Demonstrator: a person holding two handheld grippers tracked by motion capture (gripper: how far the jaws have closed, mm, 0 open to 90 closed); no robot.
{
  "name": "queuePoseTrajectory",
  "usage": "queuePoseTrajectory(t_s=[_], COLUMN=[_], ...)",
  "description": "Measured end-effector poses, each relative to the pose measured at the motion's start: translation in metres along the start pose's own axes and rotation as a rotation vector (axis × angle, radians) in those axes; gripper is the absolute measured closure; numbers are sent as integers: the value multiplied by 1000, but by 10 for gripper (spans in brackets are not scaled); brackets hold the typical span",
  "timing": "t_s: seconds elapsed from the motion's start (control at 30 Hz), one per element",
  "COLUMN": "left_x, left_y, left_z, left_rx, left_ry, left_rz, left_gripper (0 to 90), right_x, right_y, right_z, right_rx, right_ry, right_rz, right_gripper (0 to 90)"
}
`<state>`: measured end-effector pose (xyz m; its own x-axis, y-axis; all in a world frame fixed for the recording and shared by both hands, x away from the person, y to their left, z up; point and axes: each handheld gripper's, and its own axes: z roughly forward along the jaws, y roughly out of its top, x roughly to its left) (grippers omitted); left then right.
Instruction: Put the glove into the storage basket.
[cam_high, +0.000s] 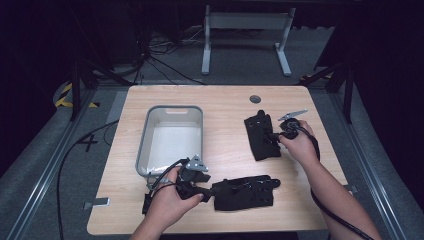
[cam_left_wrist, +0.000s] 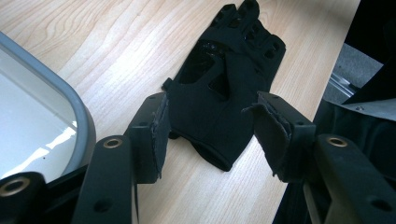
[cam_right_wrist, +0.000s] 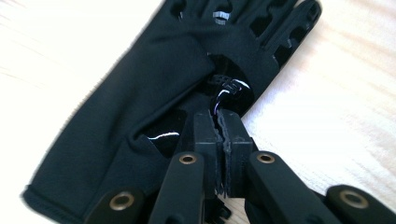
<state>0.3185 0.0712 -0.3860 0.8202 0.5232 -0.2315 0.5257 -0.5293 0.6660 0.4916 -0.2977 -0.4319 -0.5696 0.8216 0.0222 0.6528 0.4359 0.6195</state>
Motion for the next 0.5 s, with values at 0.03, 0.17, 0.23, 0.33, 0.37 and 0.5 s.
queuePoseTrajectory(t_s=[0.03, 0.17, 0.23, 0.33, 0.37, 0.5], left_x=[0, 0, -1, -3, -3, -6], left_y=[0, 3, 4, 7, 9, 15], left_z=[0, 0, 0, 3, 4, 10], left_rx=[-2, -6, -5, -2, 0, 5], left_ry=[0, -4, -7, -14, -18, -30], left_rz=[1, 7, 13, 23, 27, 47], left_gripper=[468, 468, 468, 468, 468, 469], right_x=[1, 8, 14, 25, 28, 41], right_y=[0, 0, -2, -9, -12, -27], right_z=[-5, -30, -45, -69, -78, -110], right_rx=[-14, -69, -100, -138, -148, -200], right_ry=[4, 30, 43, 63, 70, 92], right_rz=[-5, -22, -34, -50, -48, -55], right_gripper=[877, 877, 877, 877, 876, 876])
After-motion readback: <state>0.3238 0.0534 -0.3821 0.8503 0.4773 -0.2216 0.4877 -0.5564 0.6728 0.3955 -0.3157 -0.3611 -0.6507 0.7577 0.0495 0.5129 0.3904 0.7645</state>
